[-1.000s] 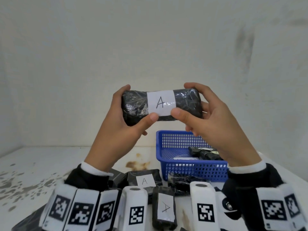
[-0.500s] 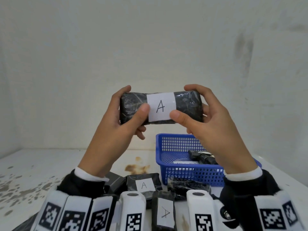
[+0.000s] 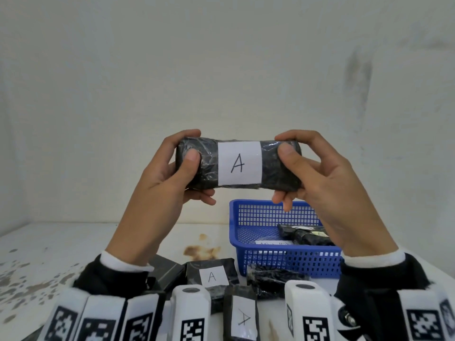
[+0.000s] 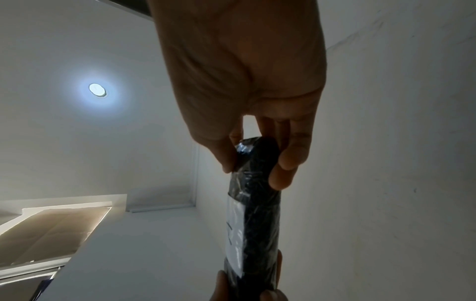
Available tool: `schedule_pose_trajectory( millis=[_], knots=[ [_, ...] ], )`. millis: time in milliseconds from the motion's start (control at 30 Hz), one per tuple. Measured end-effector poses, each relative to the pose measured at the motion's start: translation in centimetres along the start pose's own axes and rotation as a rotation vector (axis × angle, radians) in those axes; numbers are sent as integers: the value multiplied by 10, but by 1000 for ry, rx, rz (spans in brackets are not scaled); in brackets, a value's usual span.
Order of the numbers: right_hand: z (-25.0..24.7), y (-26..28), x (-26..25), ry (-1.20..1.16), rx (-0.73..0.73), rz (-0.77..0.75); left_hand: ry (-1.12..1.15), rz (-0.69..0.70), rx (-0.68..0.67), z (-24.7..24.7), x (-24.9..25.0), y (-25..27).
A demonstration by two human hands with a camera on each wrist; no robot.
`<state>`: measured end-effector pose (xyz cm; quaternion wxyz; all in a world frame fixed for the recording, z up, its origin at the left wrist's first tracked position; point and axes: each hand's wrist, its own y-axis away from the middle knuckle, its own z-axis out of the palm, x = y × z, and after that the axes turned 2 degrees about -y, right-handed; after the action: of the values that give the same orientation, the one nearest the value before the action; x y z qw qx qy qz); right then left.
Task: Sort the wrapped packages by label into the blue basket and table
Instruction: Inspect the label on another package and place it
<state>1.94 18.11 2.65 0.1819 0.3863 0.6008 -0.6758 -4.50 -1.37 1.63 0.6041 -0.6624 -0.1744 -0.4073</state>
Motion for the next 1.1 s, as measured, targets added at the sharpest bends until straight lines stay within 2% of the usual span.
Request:
schedule_pose_trajectory(
  millis=[267, 467, 733, 1100],
  knots=[
    [5, 1, 0, 34, 46, 3, -102, 6, 16, 5, 1, 3],
    [7, 4, -3, 63, 10, -5, -241, 44, 28, 7, 2, 6],
    [10, 5, -3, 93, -19, -50, -257, 53, 77, 10, 3, 7],
    [15, 6, -1, 144, 46, -76, -275, 6, 96, 14, 2, 7]
  ],
)
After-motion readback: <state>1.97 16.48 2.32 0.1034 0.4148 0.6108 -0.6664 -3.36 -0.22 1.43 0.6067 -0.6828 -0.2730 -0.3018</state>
